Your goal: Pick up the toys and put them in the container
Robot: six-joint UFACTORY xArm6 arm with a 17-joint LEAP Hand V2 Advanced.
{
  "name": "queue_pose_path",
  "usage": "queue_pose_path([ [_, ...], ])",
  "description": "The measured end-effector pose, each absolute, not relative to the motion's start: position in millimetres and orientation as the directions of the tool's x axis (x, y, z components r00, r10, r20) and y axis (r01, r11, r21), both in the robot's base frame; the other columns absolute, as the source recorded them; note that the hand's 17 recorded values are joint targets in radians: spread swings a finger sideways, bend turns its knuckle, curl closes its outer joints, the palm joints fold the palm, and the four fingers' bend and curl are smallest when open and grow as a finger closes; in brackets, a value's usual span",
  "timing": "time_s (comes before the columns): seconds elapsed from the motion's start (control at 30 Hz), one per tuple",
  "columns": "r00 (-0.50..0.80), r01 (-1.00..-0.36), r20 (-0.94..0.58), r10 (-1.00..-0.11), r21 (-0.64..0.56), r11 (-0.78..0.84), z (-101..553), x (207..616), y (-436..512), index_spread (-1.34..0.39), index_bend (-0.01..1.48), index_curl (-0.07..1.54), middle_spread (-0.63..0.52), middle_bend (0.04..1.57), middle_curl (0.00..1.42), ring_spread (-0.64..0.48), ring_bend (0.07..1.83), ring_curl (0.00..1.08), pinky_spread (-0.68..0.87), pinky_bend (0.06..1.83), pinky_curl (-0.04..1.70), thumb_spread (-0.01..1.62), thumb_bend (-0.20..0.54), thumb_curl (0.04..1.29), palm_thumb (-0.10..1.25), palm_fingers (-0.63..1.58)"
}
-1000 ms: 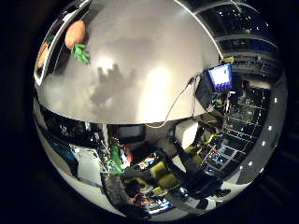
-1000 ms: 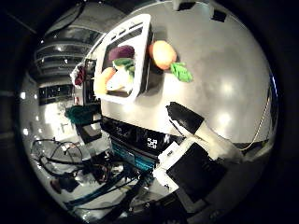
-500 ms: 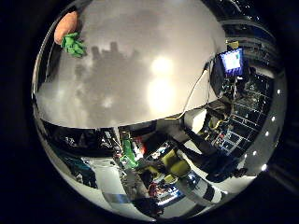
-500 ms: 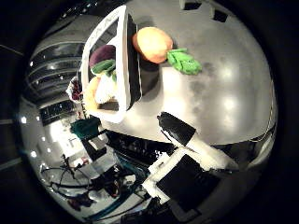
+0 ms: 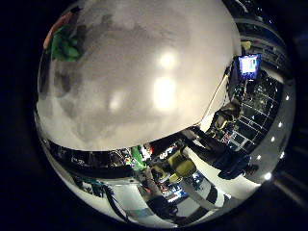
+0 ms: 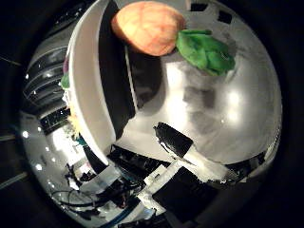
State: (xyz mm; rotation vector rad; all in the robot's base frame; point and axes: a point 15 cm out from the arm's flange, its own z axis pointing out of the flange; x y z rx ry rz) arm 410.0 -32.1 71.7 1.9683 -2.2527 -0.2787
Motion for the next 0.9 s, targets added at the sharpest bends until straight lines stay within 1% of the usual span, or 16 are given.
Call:
queue_pose_path([
  [0.13, -0.129, -0.969, -0.013, -0.992, 0.213, 0.123, 73.1, 425.5, -27.7, -0.13, 0.16, 0.30, 0.09, 0.33, 0.37, 0.10, 0.53, 0.24, 0.40, 0.52, 0.25, 1.06, -0.024, 0.32, 0.55, 0.26],
  [0.4, -0.114, -0.969, -0.004, -0.993, 0.223, 0.110, 57.9, 445.8, -10.8, -0.12, 0.16, 0.30, 0.07, 0.35, 0.38, 0.10, 0.53, 0.24, 0.40, 0.52, 0.24, 1.06, -0.024, 0.32, 0.55, 0.27],
  [0.53, -0.106, -0.963, 0.001, -0.994, 0.247, 0.103, 43.8, 444.9, -5.3, -0.12, 0.14, 0.29, 0.05, 0.38, 0.39, 0.08, 0.57, 0.26, 0.39, 0.53, 0.24, 1.06, -0.024, 0.32, 0.55, 0.30],
  [0.57, -0.105, -0.965, 0.000, -0.994, 0.243, 0.102, 42.9, 450.3, -5.0, -0.13, 0.14, 0.29, 0.03, 0.42, 0.40, 0.05, 0.60, 0.26, 0.35, 0.53, 0.23, 1.06, -0.023, 0.32, 0.55, 0.36],
  [0.6, -0.105, -0.965, 0.000, -0.995, 0.240, 0.102, 41.6, 454.8, -4.9, -0.13, 0.14, 0.28, 0.01, 0.44, 0.42, 0.02, 0.63, 0.27, 0.31, 0.53, 0.23, 1.06, -0.024, 0.32, 0.56, 0.36],
  [0.63, -0.103, -0.965, 0.002, -0.995, 0.243, 0.101, 38.3, 456.4, -4.9, -0.14, 0.15, 0.28, -0.03, 0.50, 0.44, -0.03, 0.69, 0.29, 0.21, 0.53, 0.23, 1.06, -0.021, 0.32, 0.56, 0.44],
  [0.67, -0.099, -0.966, 0.005, -0.995, 0.241, 0.098, 35.7, 458.5, -5.7, -0.16, 0.15, 0.28, -0.06, 0.55, 0.47, -0.08, 0.76, 0.31, 0.12, 0.58, 0.24, 1.06, -0.019, 0.32, 0.57, 0.54],
  [0.7, -0.098, -0.968, 0.005, -0.995, 0.232, 0.097, 35.2, 461.1, -6.0, -0.21, 0.16, 0.27, -0.11, 0.59, 0.49, -0.13, 0.84, 0.34, -0.02, 0.65, 0.26, 1.06, -0.015, 0.32, 0.59, 0.65],
  [0.73, -0.097, -0.972, 0.005, -0.995, 0.217, 0.096, 35.3, 465.2, -6.4, -0.24, 0.18, 0.27, -0.14, 0.62, 0.50, -0.16, 0.89, 0.35, -0.10, 0.71, 0.26, 1.06, -0.013, 0.32, 0.61, 0.80],
  [0.77, -0.098, -0.977, 0.005, -0.995, 0.189, 0.097, 35.5, 472.5, -8.2, -0.29, 0.22, 0.30, -0.18, 0.67, 0.54, -0.21, 0.95, 0.38, -0.20, 0.79, 0.30, 1.07, -0.009, 0.33, 0.64, 0.91],
  [0.8, -0.096, -0.983, 0.003, -0.995, 0.154, 0.096, 38.5, 481.5, -9.3, -0.33, 0.30, 0.34, -0.20, 0.71, 0.57, -0.23, 0.98, 0.41, -0.25, 0.85, 0.33, 1.07, -0.007, 0.33, 0.67, 1.00],
  [0.83, -0.098, -0.988, 0.002, -0.995, 0.117, 0.098, 42.0, 490.8, -12.5, -0.37, 0.43, 0.41, -0.23, 0.78, 0.62, -0.25, 1.01, 0.45, -0.28, 0.90, 0.38, 1.08, -0.006, 0.33, 0.70, 1.08],
  [0.87, -0.099, -0.992, 0.001, -0.995, 0.073, 0.099, 47.9, 500.7, -16.6, -0.39, 0.51, 0.45, -0.24, 0.81, 0.65, -0.26, 1.04, 0.47, -0.29, 0.94, 0.40, 1.08, -0.001, 0.34, 0.72, 1.17],
  [0.9, -0.101, -0.994, 0.002, -0.995, 0.034, 0.101, 54.7, 508.3, -20.9, -0.40, 0.61, 0.50, -0.25, 0.86, 0.69, -0.27, 1.08, 0.50, -0.29, 0.98, 0.43, 1.09, -0.004, 0.34, 0.74, 1.18],
])
